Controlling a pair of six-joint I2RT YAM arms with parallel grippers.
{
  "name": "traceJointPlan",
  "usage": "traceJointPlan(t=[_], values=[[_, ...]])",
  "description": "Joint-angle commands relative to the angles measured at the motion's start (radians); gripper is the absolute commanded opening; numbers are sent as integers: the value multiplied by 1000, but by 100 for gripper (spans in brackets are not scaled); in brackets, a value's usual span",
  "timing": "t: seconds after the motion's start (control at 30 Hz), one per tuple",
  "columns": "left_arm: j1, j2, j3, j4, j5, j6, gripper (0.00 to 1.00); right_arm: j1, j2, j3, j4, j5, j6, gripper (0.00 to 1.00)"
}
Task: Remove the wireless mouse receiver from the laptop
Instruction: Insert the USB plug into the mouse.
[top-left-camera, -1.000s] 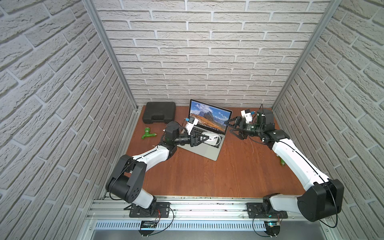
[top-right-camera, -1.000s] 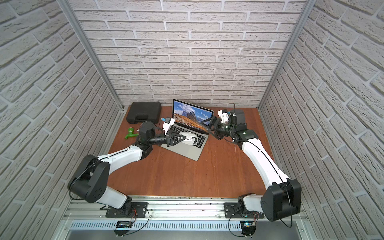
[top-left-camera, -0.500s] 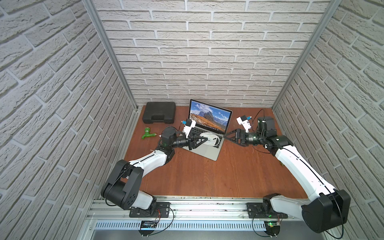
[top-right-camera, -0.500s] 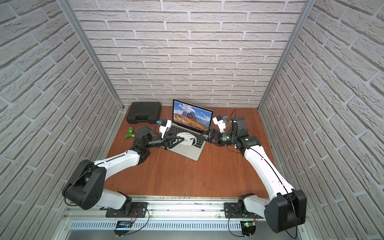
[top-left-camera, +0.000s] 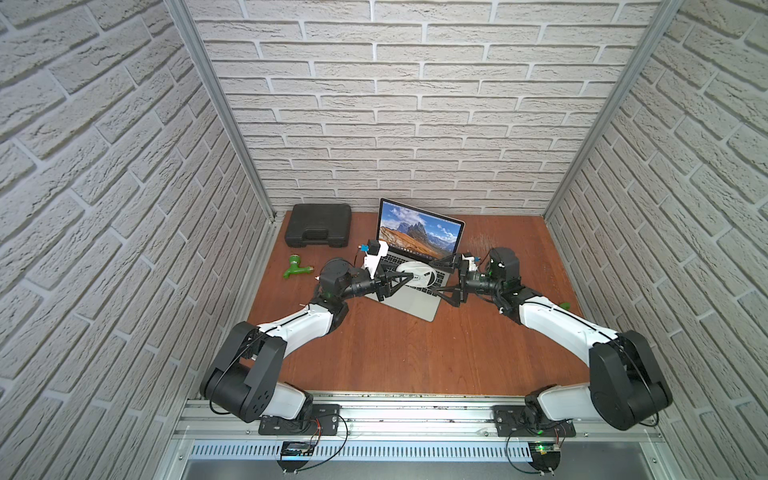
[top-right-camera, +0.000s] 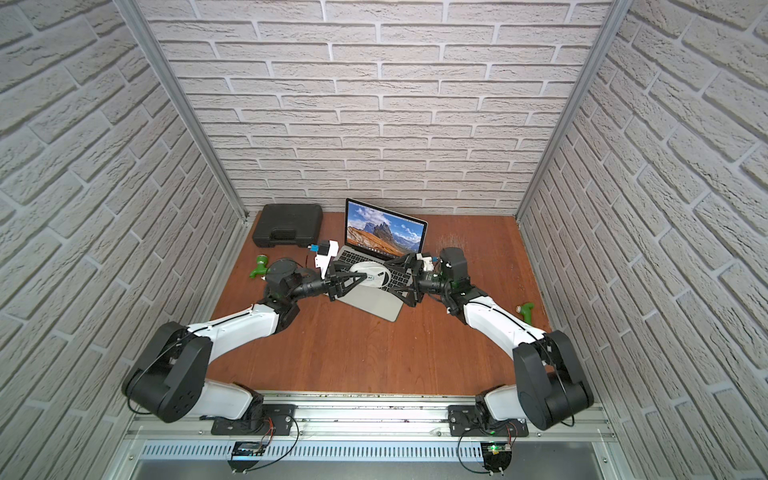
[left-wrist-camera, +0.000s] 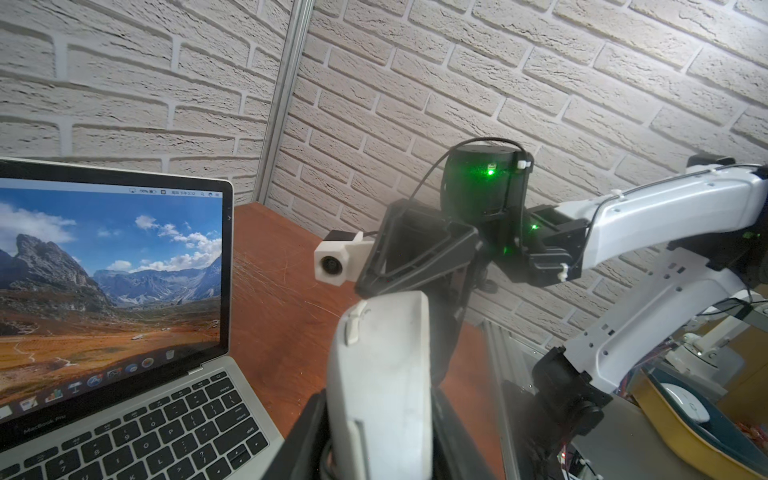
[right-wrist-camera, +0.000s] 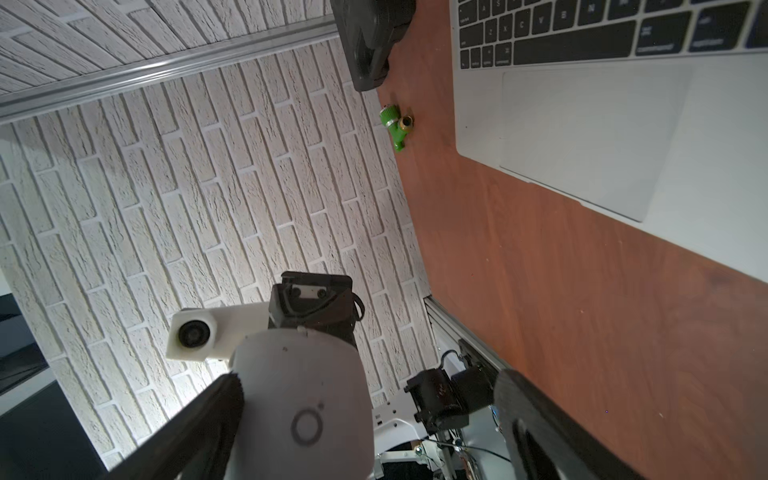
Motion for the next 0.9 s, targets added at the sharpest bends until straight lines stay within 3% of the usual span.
traceJointPlan(t=[0.0, 0.27, 0.77, 0.87], values=[[-15, -9, -7, 115, -13, 31, 0, 47, 48, -26, 342, 68, 236, 97], [-15, 2, -13, 138, -19, 18, 0, 131, 161, 9, 575, 129, 384, 92], [-1, 54, -7, 221, 8, -55, 0, 137, 134, 23, 676, 76, 418, 90], [0, 47, -7, 209, 8, -52, 0, 137, 119, 36, 638, 54, 394, 84]])
